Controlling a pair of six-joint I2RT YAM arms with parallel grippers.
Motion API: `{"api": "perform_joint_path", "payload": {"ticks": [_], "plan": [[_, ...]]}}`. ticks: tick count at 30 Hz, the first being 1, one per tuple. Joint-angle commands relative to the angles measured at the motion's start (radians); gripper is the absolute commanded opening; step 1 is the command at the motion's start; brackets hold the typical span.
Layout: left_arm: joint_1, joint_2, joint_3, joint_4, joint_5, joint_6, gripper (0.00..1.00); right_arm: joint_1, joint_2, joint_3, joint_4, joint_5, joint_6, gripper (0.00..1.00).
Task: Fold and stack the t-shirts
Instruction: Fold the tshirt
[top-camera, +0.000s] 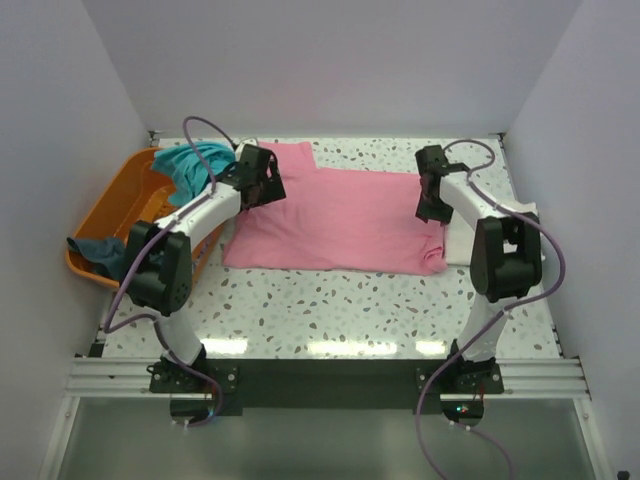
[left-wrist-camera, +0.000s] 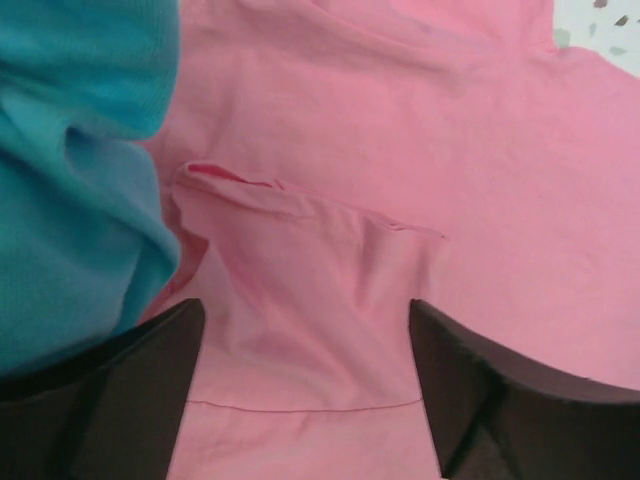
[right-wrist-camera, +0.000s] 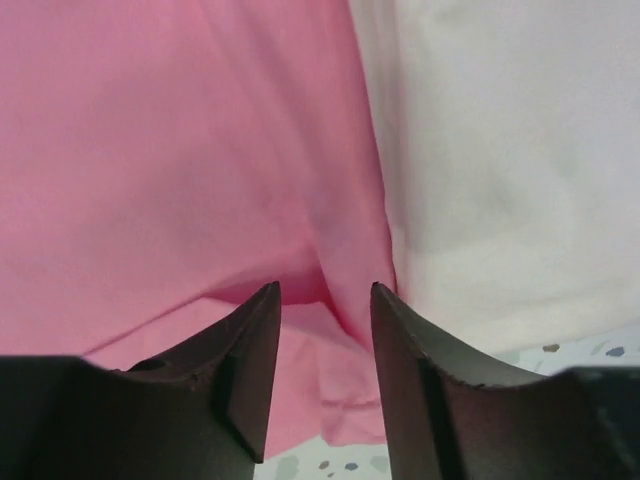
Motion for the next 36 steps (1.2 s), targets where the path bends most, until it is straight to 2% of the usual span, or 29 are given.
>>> {"api": "perform_joint_path", "payload": {"ticks": [1, 4, 6, 8, 9, 11, 15, 19, 26, 36], "plan": [[0.008, -0.011, 0.083, 0.022, 0.025, 0.025, 0.93, -0.006, 0.006, 0.092, -0.009, 0.129, -0.101, 0.51], [0.007, -0.038, 0.074, 0.046, 0.083, 0.037, 0.99, -0.004, -0.041, 0.091, 0.002, 0.114, -0.112, 0.64], [0.005, -0.064, 0.058, 0.071, 0.14, 0.046, 1.0, -0.004, -0.105, 0.06, 0.011, 0.053, -0.113, 0.66], [-0.004, -0.081, 0.037, 0.068, 0.162, 0.051, 1.0, 0.004, -0.158, -0.007, 0.031, -0.027, -0.133, 0.84], [-0.01, -0.101, 0.028, 0.063, 0.174, 0.051, 1.0, 0.007, -0.217, -0.033, 0.051, -0.143, -0.138, 0.99], [-0.039, -0.129, -0.024, 0.062, 0.18, 0.051, 1.0, 0.048, -0.27, -0.125, 0.075, -0.222, -0.144, 0.99], [-0.079, -0.244, -0.179, 0.085, 0.185, 0.019, 1.0, 0.185, -0.308, -0.193, 0.053, -0.043, -0.195, 0.99], [-0.084, -0.314, -0.398, 0.148, 0.209, -0.016, 1.0, 0.218, -0.236, -0.216, 0.034, 0.08, -0.193, 0.99], [-0.073, -0.233, -0.494, 0.169, 0.168, -0.049, 1.0, 0.251, -0.068, -0.162, -0.015, 0.302, -0.175, 0.99], [-0.032, -0.184, -0.561, 0.143, 0.09, -0.073, 1.0, 0.269, -0.064, -0.19, 0.075, 0.194, -0.209, 0.99]]}}
